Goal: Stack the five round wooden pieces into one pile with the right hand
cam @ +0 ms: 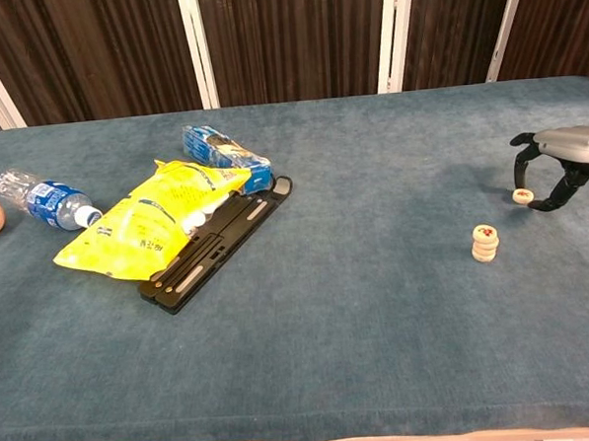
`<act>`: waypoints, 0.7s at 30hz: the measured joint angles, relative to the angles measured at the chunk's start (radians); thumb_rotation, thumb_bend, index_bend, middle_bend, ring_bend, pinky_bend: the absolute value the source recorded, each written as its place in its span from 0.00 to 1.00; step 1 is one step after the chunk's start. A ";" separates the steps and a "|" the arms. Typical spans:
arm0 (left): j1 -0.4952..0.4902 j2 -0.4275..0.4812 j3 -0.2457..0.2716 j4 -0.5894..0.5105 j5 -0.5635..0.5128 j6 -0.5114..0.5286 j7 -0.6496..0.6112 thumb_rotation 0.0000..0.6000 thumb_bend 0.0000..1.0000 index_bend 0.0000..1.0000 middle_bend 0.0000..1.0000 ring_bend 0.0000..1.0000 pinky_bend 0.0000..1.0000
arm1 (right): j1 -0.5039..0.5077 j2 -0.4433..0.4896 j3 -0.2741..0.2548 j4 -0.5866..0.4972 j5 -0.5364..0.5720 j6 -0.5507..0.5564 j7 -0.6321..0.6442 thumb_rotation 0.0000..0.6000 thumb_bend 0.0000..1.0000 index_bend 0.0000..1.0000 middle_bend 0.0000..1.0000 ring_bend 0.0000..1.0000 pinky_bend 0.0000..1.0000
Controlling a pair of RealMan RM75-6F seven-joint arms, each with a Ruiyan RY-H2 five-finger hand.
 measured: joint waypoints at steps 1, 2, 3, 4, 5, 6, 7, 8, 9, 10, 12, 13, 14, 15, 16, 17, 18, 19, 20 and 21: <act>0.000 0.001 0.000 0.000 0.000 0.000 0.001 1.00 0.48 0.00 0.00 0.02 0.09 | 0.001 -0.002 0.001 0.003 0.001 -0.003 0.001 1.00 0.43 0.56 0.00 0.00 0.00; -0.001 0.001 0.000 -0.001 0.000 -0.001 0.002 1.00 0.48 0.00 0.00 0.02 0.09 | 0.002 -0.004 0.002 0.005 0.001 -0.005 0.002 1.00 0.43 0.56 0.00 0.00 0.00; -0.001 0.001 0.000 -0.001 0.001 -0.001 0.002 1.00 0.48 0.00 0.00 0.02 0.09 | 0.004 -0.006 0.003 0.008 0.001 -0.007 0.003 1.00 0.43 0.56 0.00 0.00 0.00; 0.000 0.001 0.000 -0.001 0.001 0.000 0.002 1.00 0.48 0.00 0.00 0.02 0.09 | 0.005 -0.008 0.004 0.011 0.002 -0.010 0.003 1.00 0.43 0.56 0.00 0.00 0.00; 0.000 0.001 0.000 -0.002 0.002 0.001 0.001 1.00 0.48 0.00 0.00 0.02 0.09 | 0.007 -0.010 0.005 0.012 0.001 -0.011 0.003 1.00 0.43 0.57 0.00 0.00 0.00; 0.000 0.001 0.000 -0.001 0.002 0.002 0.000 1.00 0.48 0.00 0.00 0.02 0.09 | 0.007 -0.011 0.006 0.012 0.001 -0.012 0.003 1.00 0.43 0.57 0.00 0.00 0.00; 0.000 0.001 0.000 -0.001 0.002 0.002 0.000 1.00 0.48 0.00 0.00 0.02 0.09 | 0.008 -0.012 0.006 0.012 0.001 -0.012 0.003 1.00 0.43 0.57 0.00 0.00 0.00; 0.000 -0.001 0.000 0.001 0.003 0.002 -0.001 1.00 0.48 0.00 0.00 0.02 0.09 | 0.009 -0.012 0.006 0.013 0.001 -0.012 0.001 1.00 0.43 0.58 0.00 0.00 0.00; 0.000 -0.001 0.000 0.001 0.003 0.003 -0.001 1.00 0.48 0.00 0.00 0.02 0.09 | 0.010 -0.014 0.007 0.013 0.001 -0.011 -0.001 1.00 0.43 0.58 0.00 0.00 0.00; 0.000 0.000 0.000 0.001 0.003 0.003 -0.001 1.00 0.48 0.00 0.00 0.02 0.09 | 0.011 -0.015 0.008 0.013 0.002 -0.011 -0.002 1.00 0.44 0.59 0.00 0.00 0.00; 0.000 0.000 0.000 0.001 0.004 0.004 -0.003 1.00 0.48 0.00 0.00 0.02 0.09 | 0.012 -0.016 0.010 0.012 0.004 -0.012 -0.004 1.00 0.46 0.60 0.00 0.00 0.00; 0.001 0.001 0.001 0.001 0.005 0.005 -0.004 1.00 0.48 0.00 0.00 0.02 0.09 | 0.012 -0.017 0.010 0.012 0.005 -0.013 -0.007 1.00 0.47 0.61 0.00 0.00 0.00; 0.001 0.002 0.001 0.001 0.005 0.007 -0.005 1.00 0.48 0.00 0.00 0.02 0.09 | 0.012 -0.018 0.010 0.012 0.007 -0.013 -0.010 1.00 0.47 0.61 0.00 0.00 0.00; 0.001 0.002 0.001 0.001 0.006 0.008 -0.006 1.00 0.48 0.00 0.00 0.02 0.09 | 0.012 -0.018 0.010 0.012 0.008 -0.013 -0.012 1.00 0.47 0.61 0.00 0.00 0.00; 0.002 0.002 0.001 0.001 0.007 0.009 -0.007 1.00 0.48 0.00 0.00 0.02 0.09 | 0.011 -0.018 0.010 0.010 0.009 -0.011 -0.016 1.00 0.47 0.62 0.00 0.00 0.00; 0.002 0.002 0.001 0.001 0.008 0.010 -0.008 1.00 0.48 0.00 0.00 0.02 0.09 | 0.011 -0.017 0.010 0.006 0.009 -0.009 -0.017 1.00 0.47 0.63 0.00 0.00 0.00; 0.002 0.002 0.001 0.001 0.009 0.012 -0.009 1.00 0.48 0.00 0.00 0.02 0.09 | 0.010 -0.015 0.010 0.001 0.008 -0.004 -0.018 1.00 0.47 0.63 0.00 0.00 0.00; 0.003 0.002 0.001 0.001 0.011 0.013 -0.010 1.00 0.48 0.00 0.00 0.02 0.09 | 0.008 -0.011 0.010 -0.009 0.005 0.004 -0.019 1.00 0.47 0.63 0.00 0.00 0.00; 0.003 0.002 0.002 0.001 0.011 0.013 -0.010 1.00 0.48 0.00 0.00 0.02 0.09 | 0.006 -0.006 0.010 -0.019 0.001 0.012 -0.019 1.00 0.47 0.63 0.00 0.00 0.00; 0.002 0.002 0.002 0.001 0.011 0.012 -0.010 1.00 0.48 0.00 0.00 0.02 0.09 | 0.004 -0.001 0.010 -0.032 -0.003 0.021 -0.019 1.00 0.47 0.63 0.00 0.00 0.00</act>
